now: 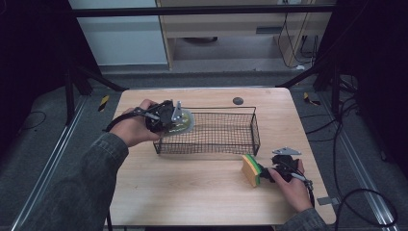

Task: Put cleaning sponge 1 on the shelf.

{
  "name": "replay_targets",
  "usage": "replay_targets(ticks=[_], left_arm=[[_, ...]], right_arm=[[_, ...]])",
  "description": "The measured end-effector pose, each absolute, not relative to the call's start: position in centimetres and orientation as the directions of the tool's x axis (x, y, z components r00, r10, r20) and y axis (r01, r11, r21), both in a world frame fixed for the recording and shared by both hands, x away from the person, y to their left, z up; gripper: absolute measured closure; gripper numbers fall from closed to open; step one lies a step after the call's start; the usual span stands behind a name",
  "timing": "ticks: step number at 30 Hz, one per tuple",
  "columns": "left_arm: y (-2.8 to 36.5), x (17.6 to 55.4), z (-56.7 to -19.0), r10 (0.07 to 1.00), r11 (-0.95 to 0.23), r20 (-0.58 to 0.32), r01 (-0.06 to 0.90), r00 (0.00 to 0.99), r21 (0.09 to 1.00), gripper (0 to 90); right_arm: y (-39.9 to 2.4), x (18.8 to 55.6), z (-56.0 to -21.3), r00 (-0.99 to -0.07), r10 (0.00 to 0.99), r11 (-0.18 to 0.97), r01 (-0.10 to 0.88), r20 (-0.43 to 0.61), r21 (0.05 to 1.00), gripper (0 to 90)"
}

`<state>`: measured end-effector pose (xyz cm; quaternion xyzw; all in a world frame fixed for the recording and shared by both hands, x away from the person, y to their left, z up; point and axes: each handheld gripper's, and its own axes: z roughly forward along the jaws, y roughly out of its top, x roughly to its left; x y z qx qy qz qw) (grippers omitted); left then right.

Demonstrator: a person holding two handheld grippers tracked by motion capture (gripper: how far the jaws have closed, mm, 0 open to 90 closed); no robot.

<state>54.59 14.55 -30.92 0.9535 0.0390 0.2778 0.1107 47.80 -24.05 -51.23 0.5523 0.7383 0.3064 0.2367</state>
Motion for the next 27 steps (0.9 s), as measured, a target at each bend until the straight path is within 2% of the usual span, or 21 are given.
replay_targets(ticks=[5,12,27], left_arm=[[14.3,54.9,-31.1,0.129,-0.976,0.539,0.012,0.832,0.216,71.0],[13.6,55.2,-31.2,0.09,-0.977,0.585,-0.042,0.806,0.209,70.9],[13.3,55.9,-31.8,0.079,-0.979,0.599,-0.051,0.797,0.197,70.9]], right_arm=[[-24.0,47.8,-51.2,-0.28,0.96,0.204,0.67,-0.011,0.714,0.7],[-24.0,47.8,-51.2,-0.283,0.959,0.208,0.669,-0.014,0.714,0.7],[-24.0,47.8,-51.2,-0.282,0.959,0.203,0.668,-0.009,0.716,0.7]])
